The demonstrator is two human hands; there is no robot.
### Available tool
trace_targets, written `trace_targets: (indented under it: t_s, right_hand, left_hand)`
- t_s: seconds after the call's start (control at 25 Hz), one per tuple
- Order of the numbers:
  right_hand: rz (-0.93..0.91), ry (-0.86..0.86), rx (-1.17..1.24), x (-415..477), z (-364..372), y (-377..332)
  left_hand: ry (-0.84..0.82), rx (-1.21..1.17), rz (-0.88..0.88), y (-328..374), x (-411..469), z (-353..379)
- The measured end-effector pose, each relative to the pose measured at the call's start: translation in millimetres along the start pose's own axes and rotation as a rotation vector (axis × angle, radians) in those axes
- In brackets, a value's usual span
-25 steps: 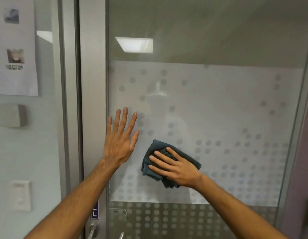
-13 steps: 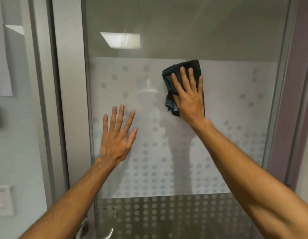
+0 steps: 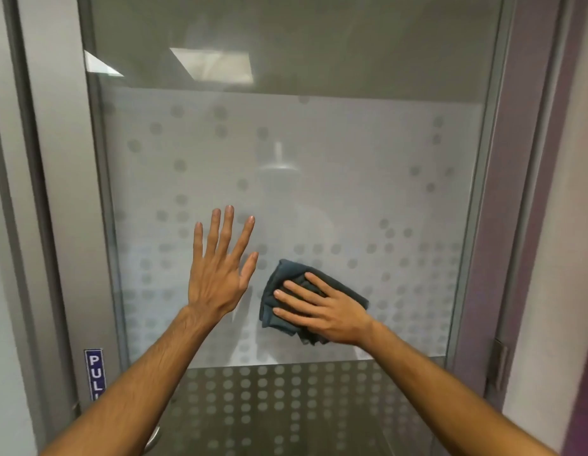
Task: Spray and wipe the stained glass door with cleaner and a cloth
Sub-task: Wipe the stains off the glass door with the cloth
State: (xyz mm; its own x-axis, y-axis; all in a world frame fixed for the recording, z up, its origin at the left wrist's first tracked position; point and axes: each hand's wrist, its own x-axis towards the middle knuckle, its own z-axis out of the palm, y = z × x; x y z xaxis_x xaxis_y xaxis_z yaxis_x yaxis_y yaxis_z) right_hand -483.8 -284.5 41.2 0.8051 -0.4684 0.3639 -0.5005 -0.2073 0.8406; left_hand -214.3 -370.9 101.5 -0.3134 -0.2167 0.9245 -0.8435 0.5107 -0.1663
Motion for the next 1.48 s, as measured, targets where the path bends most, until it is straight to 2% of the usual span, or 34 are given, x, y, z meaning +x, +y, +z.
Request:
trace_targets:
  t_s: [0.04,0.12,0.2,0.32,0.4,0.52,0.6,0.72,0.84,0.92,1.0,1.12,1.2,1.28,1.48]
  right_hand:
    - [-0.034,0.018,-0.007,-1,-5,15]
    - [0.019,0.115,-0.032,-1,-21,52]
    - [0.124,0.216,-0.072,2,-42,99]
    - [0.274,0.278,-0.188,7,-76,176]
    - [0.445,0.307,-0.258,9,-92,217]
    - [0.713,0.314,-0.176,13,-97,224]
    - [0.775,0.321,-0.099,10,-86,198]
    - [0.724,0.282,-0.029,-11,-54,129]
    - [0.682,0.17,0.079,-48,-17,39]
    - [0.527,0.066,0.092,-78,5,-13]
    - [0.289,-0.016,0.09,-105,17,-32]
    - [0.032,-0.086,0.078,-120,12,-4]
    - [-0.032,-0.072,0.025,-118,2,22]
    - [0.036,0.01,-0.038,-114,-13,57]
    - [0.402,0.195,-0.136,-88,-73,180]
  left_hand:
    - [0.005,-0.002,-0.017,6,2,1]
    - [0.02,-0.008,-0.036,18,6,1]
    - [0.034,-0.003,-0.039,28,10,0]
    - [0.03,-0.007,-0.035,38,19,-3]
    - [0.03,-0.001,-0.044,46,25,-4]
    - [0.022,0.005,-0.037,58,31,-5]
    - [0.005,0.022,-0.003,65,31,-4]
    - [-0.003,0.018,0.023,75,25,-1]
    - [-0.008,0.015,0.027,82,16,2]
    - [-0.014,0.017,0.027,85,13,4]
    - [-0.013,0.014,0.027,91,13,7]
    - [-0.012,0.029,0.018,104,16,10]
    - [-0.005,0.02,0.014,111,17,10]
    - [-0.001,0.006,0.012,115,19,10]
    - [0.018,-0.015,-0.006,123,34,3]
